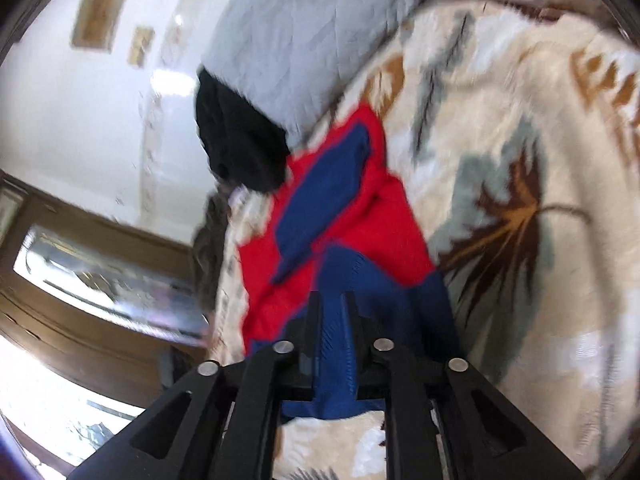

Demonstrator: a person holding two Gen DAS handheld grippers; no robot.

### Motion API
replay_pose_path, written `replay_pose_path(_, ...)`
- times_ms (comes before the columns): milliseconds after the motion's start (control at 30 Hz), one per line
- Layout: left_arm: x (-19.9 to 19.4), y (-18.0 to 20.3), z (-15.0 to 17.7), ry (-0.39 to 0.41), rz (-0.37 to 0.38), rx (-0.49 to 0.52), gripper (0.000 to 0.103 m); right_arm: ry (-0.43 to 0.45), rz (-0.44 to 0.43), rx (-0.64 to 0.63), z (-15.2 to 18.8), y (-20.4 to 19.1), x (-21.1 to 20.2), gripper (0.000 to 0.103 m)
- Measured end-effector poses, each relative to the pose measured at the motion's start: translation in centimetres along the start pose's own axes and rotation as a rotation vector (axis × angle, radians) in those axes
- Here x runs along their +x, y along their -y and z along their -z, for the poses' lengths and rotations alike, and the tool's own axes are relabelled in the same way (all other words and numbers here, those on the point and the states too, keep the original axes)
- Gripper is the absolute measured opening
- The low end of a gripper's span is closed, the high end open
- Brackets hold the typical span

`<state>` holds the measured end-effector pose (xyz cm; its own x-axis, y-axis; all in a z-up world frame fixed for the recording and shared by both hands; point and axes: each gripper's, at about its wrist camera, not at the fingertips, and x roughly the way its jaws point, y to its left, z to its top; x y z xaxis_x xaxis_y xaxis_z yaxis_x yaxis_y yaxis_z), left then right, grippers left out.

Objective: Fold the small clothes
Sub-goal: 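Carry the hem with both grippers over the red body toward the collar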

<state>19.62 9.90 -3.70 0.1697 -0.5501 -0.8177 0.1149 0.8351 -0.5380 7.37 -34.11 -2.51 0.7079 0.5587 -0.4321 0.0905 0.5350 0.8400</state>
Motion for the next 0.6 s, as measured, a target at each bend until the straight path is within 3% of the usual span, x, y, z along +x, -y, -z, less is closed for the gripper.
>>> replay_pose_path(67, -0.2, 0.0, 0.1, 0.001, 0.01, 0.006, 0.064, 0.043, 0.064, -0.042, -0.2, -0.3, -1.2, 0.037)
replay_pose_path(133, 0.0, -0.3, 0.0, -0.005, 0.033, -0.008, 0.067, 0.037, 0.136, -0.106, -0.3, -1.0, -0.8, 0.038)
replay_pose_path(267, 0.3, -0.3, -0.3, -0.006, 0.065, -0.027, 0.078, -0.063, 0.226, -0.228, -0.5, -2.1, 3.1, 0.04)
replay_pose_path(400, 0.4, 0.5, 0.0, 0.011, 0.042, -0.006, 0.078, -0.138, 0.288, -0.312, 0.2, -2.2, 7.0, 0.039)
replay_pose_path(433, 0.4, 0.7, 0.1, 0.016, 0.036, -0.001, 0.074, -0.179, 0.3, -0.352, 0.6, -2.4, 8.2, 0.032)
replay_pose_path(467, 0.3, 0.9, 0.4, 0.022, 0.028, 0.007, 0.049, -0.197, 0.32, -0.387, 1.1, -2.6, 8.7, 0.005)
replay_pose_path(533, 0.2, 1.2, 0.8, 0.002, 0.031, 0.046, 0.008, -0.196, 0.358, -0.491, 2.4, -3.7, 8.8, 0.004)
replay_pose_path(600, -0.8, 1.6, 1.4, 0.04, 0.0, 0.079, 0.008, -0.159, 0.312, -0.513, 2.8, -4.7, 7.7, 0.004)
